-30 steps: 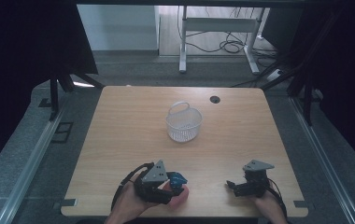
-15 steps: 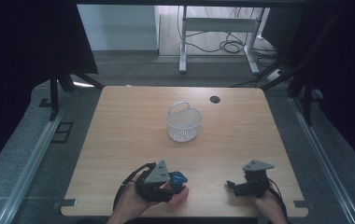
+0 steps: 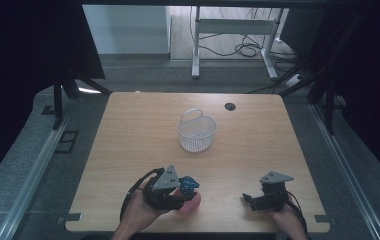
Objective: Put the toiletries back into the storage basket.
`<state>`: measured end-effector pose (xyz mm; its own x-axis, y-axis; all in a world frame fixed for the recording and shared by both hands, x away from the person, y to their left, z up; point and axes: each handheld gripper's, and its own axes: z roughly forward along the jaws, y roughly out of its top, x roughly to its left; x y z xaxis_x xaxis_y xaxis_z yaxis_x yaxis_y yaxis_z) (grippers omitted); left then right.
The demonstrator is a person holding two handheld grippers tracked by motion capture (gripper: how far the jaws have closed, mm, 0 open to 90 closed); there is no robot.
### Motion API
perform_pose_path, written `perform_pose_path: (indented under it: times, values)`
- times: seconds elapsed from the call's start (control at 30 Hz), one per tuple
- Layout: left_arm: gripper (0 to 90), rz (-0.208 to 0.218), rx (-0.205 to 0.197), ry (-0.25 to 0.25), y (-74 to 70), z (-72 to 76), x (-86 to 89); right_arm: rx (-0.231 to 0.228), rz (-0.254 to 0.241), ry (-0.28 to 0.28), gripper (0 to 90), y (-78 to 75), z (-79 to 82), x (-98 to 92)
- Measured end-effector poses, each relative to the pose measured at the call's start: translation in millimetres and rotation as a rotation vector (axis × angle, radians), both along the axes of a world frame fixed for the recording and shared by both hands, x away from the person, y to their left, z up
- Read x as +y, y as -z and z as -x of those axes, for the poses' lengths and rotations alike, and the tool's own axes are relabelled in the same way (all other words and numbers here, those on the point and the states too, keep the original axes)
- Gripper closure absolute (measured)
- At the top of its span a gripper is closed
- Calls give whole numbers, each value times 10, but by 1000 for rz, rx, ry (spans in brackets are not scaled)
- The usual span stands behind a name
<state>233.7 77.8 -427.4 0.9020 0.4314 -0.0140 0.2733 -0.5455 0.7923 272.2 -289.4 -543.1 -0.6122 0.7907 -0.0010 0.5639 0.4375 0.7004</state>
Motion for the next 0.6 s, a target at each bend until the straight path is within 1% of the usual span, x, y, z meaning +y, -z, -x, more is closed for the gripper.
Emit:
perform_pose_path:
  times: [0.03,0.37,0.6]
  values:
    - [529,-6,-3,-3,-22,-21,-7,0,0,0,0,0,0,0]
    - [529,-11,-13,-30,-106,-125,-33,0,0,0,0,0,0,0]
    - [529,-4,-14,-58,-164,-238,-32,0,0,0,0,0,0,0]
